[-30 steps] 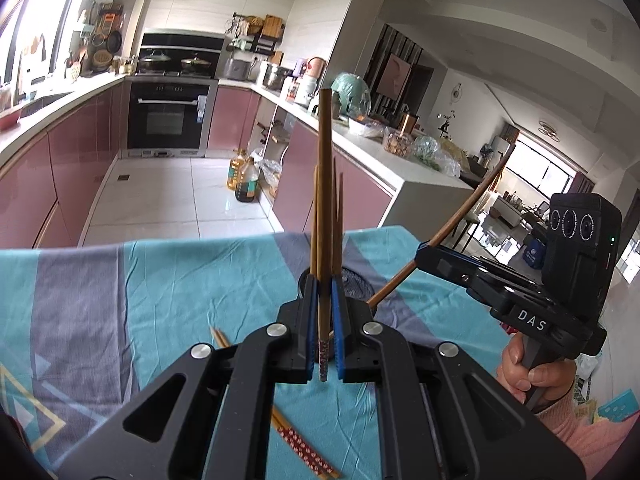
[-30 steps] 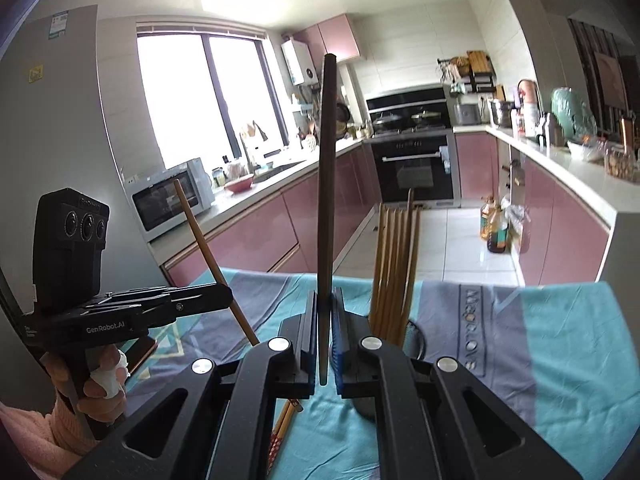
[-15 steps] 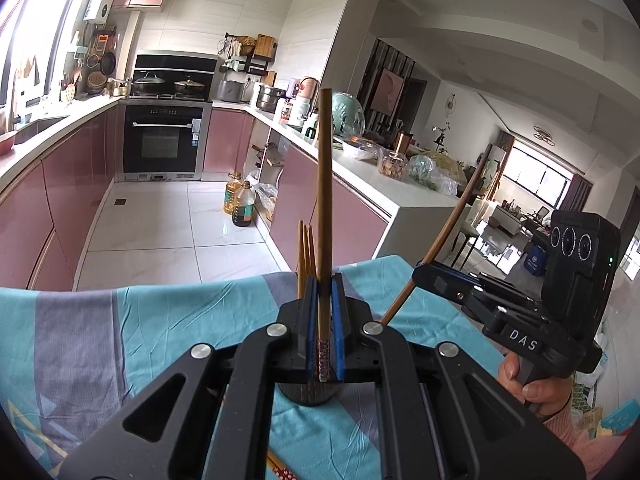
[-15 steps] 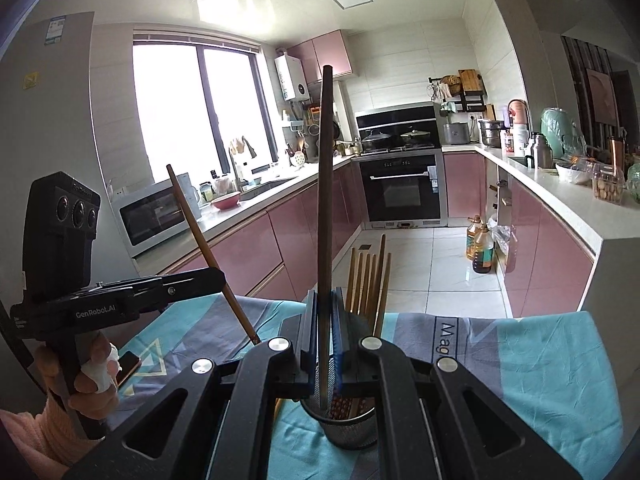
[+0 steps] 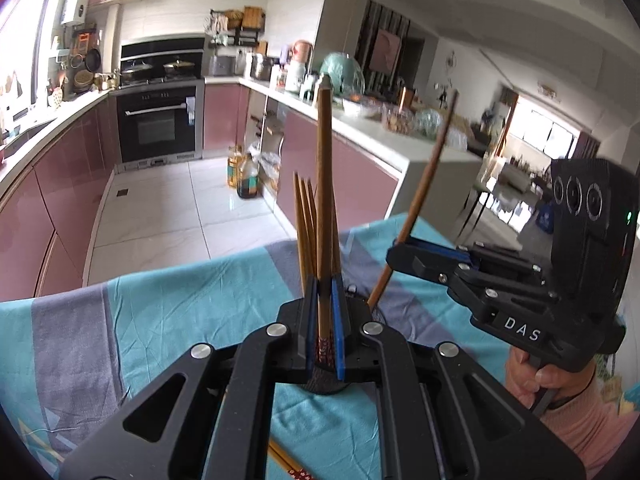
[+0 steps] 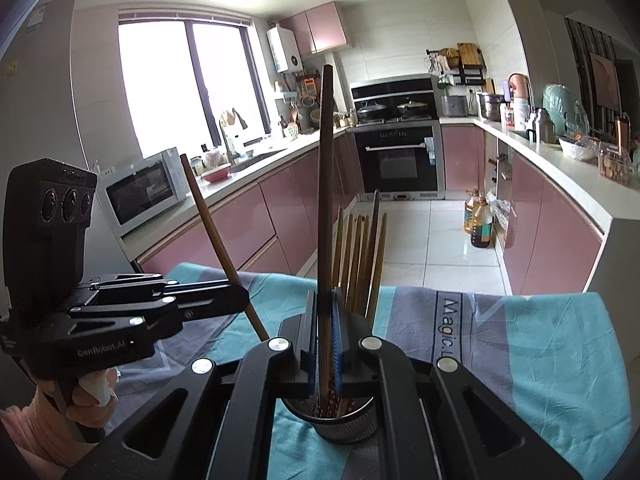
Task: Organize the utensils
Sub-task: 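Lower the chopsticks into the cup with both tools, then open both tools and move them to the last chopstick pair on the cloth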
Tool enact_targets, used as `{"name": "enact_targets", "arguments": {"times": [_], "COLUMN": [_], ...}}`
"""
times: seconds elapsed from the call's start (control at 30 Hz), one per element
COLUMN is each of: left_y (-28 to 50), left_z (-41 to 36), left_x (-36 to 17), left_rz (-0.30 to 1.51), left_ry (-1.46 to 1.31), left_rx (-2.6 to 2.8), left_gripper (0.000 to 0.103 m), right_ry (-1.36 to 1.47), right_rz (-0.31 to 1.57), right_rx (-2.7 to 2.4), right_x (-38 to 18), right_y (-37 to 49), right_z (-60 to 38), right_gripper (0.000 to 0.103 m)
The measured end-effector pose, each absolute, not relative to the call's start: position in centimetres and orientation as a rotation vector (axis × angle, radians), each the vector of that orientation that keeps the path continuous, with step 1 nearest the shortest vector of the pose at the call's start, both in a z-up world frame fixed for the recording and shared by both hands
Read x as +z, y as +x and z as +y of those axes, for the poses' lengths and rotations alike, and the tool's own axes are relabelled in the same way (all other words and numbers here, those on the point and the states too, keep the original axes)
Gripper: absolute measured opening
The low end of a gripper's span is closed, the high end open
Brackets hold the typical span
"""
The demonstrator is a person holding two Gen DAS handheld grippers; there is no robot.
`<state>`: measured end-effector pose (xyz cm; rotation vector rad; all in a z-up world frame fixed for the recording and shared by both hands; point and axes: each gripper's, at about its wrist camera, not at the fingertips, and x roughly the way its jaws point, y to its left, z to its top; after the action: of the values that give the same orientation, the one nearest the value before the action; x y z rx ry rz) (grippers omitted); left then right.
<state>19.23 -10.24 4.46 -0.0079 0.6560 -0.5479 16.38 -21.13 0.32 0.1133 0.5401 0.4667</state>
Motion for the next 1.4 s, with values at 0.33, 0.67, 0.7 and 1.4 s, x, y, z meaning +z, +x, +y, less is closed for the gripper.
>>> {"name": "enact_targets", "arguments": {"times": [0.33, 0.67, 0.7, 1.4], "left_y": [20.7, 22.9, 23.0, 18.6], "left_z": [-11.4, -11.5, -11.6, -6.1], "left_x": [1.7, 0.8, 0.7, 0.4], "left_rz": [0.756, 0.787, 0.791, 0.648], "left_ry": [0.059, 0.047, 0.044, -0.065], "left_rx": [-0.577, -0.557, -0.559, -0.446], "left_gripper": [0.008, 0.008, 0.008, 0.055], "right_ry": [0.096, 0.125, 0.128, 0.123], "right_rz": [0.658, 0.689, 0.69, 0.612], "right_rx": [0.476, 0.457, 0.456, 0.542], "right_x": [-2.3, -3.2, -3.2, -2.5], "right_y": [18.0, 19.4, 19.5, 14.2], "right_z": [-19.8, -19.6, -19.6, -18.5], "right_gripper": [0.006, 0.006, 0.006, 0.039]}}
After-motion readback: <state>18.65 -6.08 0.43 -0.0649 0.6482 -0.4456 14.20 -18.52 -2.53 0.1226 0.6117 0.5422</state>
